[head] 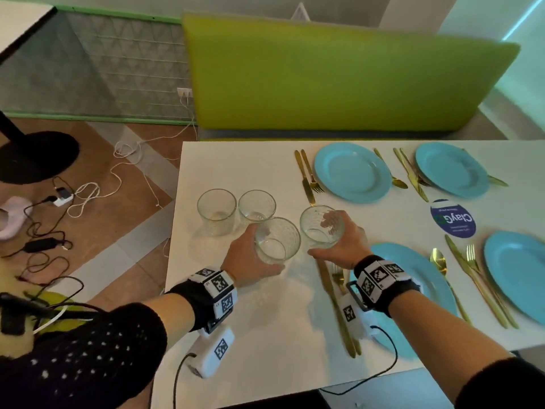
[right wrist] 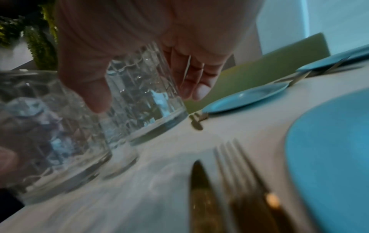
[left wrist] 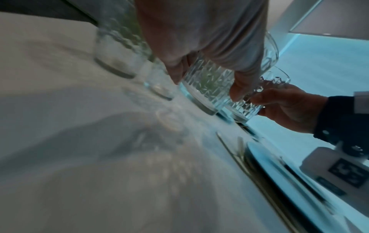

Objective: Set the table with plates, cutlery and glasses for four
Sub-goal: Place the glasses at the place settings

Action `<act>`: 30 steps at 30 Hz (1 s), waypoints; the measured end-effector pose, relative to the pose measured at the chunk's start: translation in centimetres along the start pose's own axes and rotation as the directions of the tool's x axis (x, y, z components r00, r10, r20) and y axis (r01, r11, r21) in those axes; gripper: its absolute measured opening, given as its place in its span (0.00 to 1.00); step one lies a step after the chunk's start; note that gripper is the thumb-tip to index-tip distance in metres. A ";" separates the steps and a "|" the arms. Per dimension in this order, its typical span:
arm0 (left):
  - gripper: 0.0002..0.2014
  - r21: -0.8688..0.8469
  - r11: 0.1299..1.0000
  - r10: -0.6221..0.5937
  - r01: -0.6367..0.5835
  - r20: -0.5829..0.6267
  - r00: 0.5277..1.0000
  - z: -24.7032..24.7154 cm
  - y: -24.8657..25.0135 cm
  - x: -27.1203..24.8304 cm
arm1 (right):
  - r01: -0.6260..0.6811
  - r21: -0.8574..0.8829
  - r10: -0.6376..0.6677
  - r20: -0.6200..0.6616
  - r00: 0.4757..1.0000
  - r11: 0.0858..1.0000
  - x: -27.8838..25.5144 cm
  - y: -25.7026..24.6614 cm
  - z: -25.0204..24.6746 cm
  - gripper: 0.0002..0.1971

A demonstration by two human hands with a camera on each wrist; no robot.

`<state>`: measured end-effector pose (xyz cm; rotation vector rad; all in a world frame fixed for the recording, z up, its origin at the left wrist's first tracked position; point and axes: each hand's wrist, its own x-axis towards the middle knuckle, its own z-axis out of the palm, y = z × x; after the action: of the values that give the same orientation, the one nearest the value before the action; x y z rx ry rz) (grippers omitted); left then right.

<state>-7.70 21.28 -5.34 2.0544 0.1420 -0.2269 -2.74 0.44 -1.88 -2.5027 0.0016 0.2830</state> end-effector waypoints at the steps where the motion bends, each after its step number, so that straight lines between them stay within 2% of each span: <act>1: 0.41 -0.011 1.000 0.020 -0.019 0.008 1.000 0.7 1.0 0.6 | -0.018 0.005 0.018 -0.032 0.999 1.000 0.2 0.5 -1.2 0.40; 7: 0.41 -0.027 0.994 0.110 -0.109 0.058 0.992 5.1 8.1 4.5 | -0.093 0.061 0.103 -0.198 0.975 0.994 1.2 4.5 -7.9 0.37; 11: 0.42 -0.029 0.983 0.184 -0.182 0.103 0.977 9.3 13.8 7.7 | -0.193 0.127 0.224 -0.304 0.926 0.973 2.3 9.3 -12.7 0.38; 15: 0.41 -0.043 0.977 0.214 -0.210 0.125 0.969 13.9 18.9 11.1 | -0.295 0.193 0.345 -0.331 0.878 0.936 3.9 14.4 -17.2 0.37; 21: 0.40 -0.046 0.984 0.179 -0.174 0.147 0.973 21.4 24.5 16.0 | -0.449 0.220 0.499 -0.333 0.800 0.866 7.4 22.7 -23.3 0.37; 26: 0.44 -0.102 0.990 0.106 -0.094 0.124 0.987 26.7 26.5 19.7 | -0.553 0.324 0.639 -0.336 0.692 0.768 9.8 29.1 -26.5 0.38; 30: 0.42 -0.080 0.994 0.077 -0.070 0.086 0.993 29.5 27.4 21.4 | -0.590 0.387 0.704 -0.341 0.622 0.709 11.5 33.1 -27.8 0.40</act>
<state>15.56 -17.55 -0.15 1.9652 0.0199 -0.2633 11.86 -41.86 -1.46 -2.1607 1.1139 -0.0524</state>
